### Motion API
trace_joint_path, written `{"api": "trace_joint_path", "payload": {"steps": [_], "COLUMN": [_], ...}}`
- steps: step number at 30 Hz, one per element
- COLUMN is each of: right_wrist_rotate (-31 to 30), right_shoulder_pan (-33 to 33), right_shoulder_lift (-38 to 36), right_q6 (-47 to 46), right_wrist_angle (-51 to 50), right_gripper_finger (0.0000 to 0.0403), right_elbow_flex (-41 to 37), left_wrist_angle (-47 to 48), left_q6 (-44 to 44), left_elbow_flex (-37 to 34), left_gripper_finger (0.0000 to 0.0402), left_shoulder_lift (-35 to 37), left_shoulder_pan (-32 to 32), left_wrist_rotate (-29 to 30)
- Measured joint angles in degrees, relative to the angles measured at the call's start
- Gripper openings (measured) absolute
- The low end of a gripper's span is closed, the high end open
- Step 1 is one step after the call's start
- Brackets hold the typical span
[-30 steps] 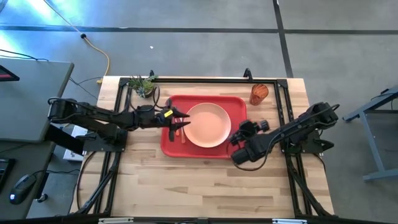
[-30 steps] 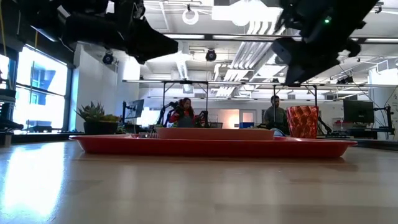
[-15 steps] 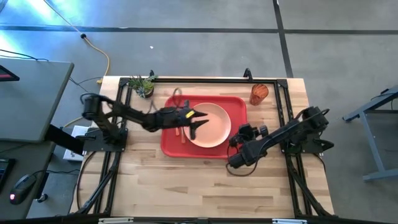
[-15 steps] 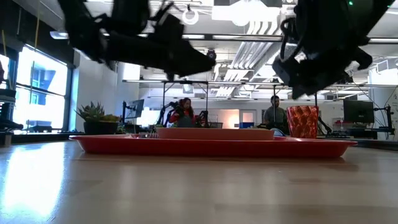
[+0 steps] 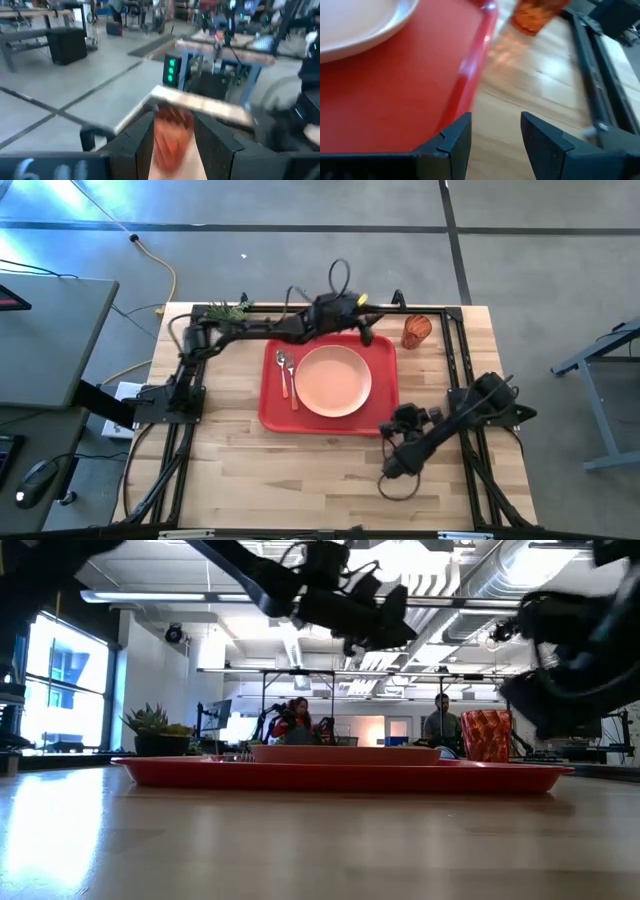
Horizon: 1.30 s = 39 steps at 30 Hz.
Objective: Pick and place plate/cup/fork/spoon on tray
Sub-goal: Put the brown cup on the red serving tray
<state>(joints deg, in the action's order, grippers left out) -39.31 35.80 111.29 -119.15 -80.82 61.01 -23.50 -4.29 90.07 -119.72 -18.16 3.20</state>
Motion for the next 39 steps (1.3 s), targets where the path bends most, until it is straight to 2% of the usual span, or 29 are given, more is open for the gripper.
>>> {"api": "trace_joint_path", "payload": {"steps": [2,6,9,15,17,20,23,26,31,36,39], "right_wrist_rotate": [1.19,7.77,10.29,11.27,11.56,11.89,13.17,14.36,15.16,7.26,3.16], "right_shoulder_pan": [2.03,4.05,5.24,6.42,6.36,6.35,6.35,6.35,5.49,2.59,0.83], "right_shoulder_lift": [-0.18,-0.18,-0.18,-0.18,-0.18,-0.18,-0.18,-0.18,-1.15,-9.93,-15.68], "right_q6": [-4.59,-5.44,-5.55,-5.58,-5.56,-5.56,-5.58,-5.79,-5.8,-5.45,-4.84], "right_wrist_angle": [-2.9,-4.14,-4.34,-3.32,-3.12,-2.72,-2.79,-3.76,-9.45,-8.99,-9.14], "right_gripper_finger": [0.0162,0.0162,0.0162,0.0162,0.0162,0.0162,0.0162,0.0162,0.0162,0.0162,0.0162], "right_elbow_flex": [0.04,0.0,0.0,0.0,-0.02,-0.02,-0.02,-0.02,0.91,-2.45,-3.41], "left_wrist_angle": [0.99,0.45,0.35,0.35,-0.04,-3.79,-3.4,0.59,14.44,16.18,20.93], "left_q6": [-0.16,-2.24,-4.13,-7.0,-8.0,-8.6,-8.61,-8.3,-4.09,-1.95,-0.48], "left_elbow_flex": [6.56,18.55,27.06,41.19,44.8,43.86,44.21,44.27,44.77,45.07,44.86], "left_gripper_finger": [0.0129,0.0129,0.0129,0.0129,0.0129,0.0129,0.0129,0.0129,0.0129,0.0129,0.0129], "left_shoulder_lift": [-4.28,-13.47,-20.63,-31.6,-34.3,-35.19,-35.41,-35.41,-33.95,-31.85,-31.41], "left_shoulder_pan": [-1.02,-1.78,-1.87,-1.85,-1.59,-1.02,-0.75,-0.75,-1.03,-2.17,-2.97], "left_wrist_rotate": [-1.1,-1.09,-1.12,-0.89,1.48,7.31,8.1,3.0,-5.91,-6.48,-7.85]}}
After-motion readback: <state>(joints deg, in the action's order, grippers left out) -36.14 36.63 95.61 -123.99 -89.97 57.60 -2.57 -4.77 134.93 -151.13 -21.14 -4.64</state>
